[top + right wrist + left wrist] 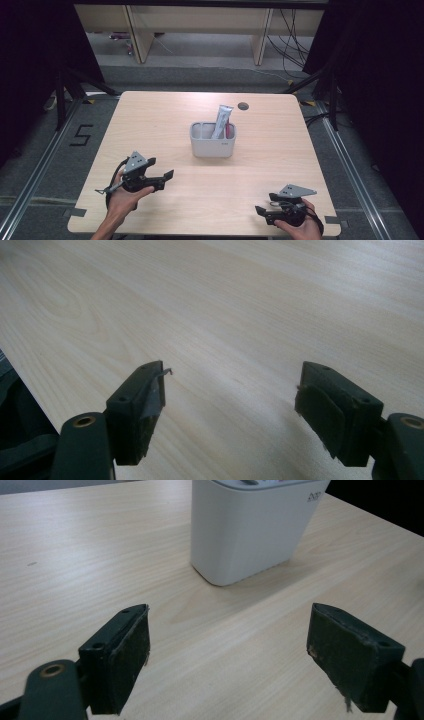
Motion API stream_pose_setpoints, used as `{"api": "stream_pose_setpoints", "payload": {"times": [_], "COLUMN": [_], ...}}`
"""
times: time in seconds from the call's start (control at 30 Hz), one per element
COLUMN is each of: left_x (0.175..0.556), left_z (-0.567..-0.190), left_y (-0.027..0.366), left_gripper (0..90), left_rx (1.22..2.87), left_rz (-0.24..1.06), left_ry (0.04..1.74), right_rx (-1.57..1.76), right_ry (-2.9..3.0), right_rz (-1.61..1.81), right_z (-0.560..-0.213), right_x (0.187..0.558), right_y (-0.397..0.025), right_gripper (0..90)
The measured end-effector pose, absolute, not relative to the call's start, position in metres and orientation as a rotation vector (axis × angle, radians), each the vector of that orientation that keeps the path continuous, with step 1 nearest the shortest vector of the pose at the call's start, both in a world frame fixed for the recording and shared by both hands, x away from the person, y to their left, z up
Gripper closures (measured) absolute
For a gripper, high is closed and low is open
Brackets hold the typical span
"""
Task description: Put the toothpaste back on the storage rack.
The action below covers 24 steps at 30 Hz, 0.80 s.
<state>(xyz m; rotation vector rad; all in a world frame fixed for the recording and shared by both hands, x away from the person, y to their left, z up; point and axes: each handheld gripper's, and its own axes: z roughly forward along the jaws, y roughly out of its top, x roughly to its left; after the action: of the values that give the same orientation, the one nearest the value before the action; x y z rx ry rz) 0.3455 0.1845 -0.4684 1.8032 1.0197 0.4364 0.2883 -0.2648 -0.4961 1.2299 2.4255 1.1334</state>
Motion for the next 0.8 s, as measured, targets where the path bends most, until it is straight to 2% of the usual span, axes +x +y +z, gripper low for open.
{"api": "stream_pose_setpoints", "payload": {"times": [0.8], "left_x": [0.304], "left_z": [-0.49], "left_y": [0.203], "left_gripper": [16.7], "left_rx": [1.843], "left_rz": [0.434], "left_ry": [1.026], "right_rx": [1.252], "right_ry": [2.455], "right_rz": [1.147], "right_z": [-0.497], "right_x": [0.289], "right_y": [-0.263], "right_gripper": [28.0]}}
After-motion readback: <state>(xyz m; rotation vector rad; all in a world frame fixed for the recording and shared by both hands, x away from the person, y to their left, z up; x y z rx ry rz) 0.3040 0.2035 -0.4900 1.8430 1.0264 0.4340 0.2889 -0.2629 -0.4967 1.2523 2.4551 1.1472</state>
